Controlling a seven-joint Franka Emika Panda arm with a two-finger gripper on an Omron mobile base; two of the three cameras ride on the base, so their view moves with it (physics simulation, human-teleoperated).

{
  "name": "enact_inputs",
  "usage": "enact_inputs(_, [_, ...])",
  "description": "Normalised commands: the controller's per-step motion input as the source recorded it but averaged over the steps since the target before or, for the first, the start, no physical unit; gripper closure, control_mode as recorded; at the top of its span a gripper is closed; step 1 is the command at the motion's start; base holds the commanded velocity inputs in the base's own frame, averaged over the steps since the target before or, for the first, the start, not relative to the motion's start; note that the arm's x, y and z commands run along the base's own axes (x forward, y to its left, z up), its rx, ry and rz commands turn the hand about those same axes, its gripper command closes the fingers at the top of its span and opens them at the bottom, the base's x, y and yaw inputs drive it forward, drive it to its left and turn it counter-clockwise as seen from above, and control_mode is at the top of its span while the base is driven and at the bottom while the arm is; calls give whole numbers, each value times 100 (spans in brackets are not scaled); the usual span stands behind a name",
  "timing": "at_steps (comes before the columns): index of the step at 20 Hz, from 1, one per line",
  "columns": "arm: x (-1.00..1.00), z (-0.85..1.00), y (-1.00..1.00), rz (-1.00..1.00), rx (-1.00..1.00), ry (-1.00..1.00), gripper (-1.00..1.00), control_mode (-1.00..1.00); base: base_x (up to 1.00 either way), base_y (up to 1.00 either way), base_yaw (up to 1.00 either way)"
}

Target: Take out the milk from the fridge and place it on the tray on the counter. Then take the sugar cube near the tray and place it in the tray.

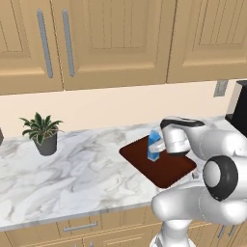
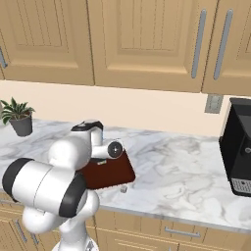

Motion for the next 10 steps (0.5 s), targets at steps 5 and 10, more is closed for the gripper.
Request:
enact_inputs(5, [0,13,0,0,0,-6,-100,-100,0,0,0])
enact_inputs(10, [0,19,0,0,0,-7,-100,-100,0,0,0])
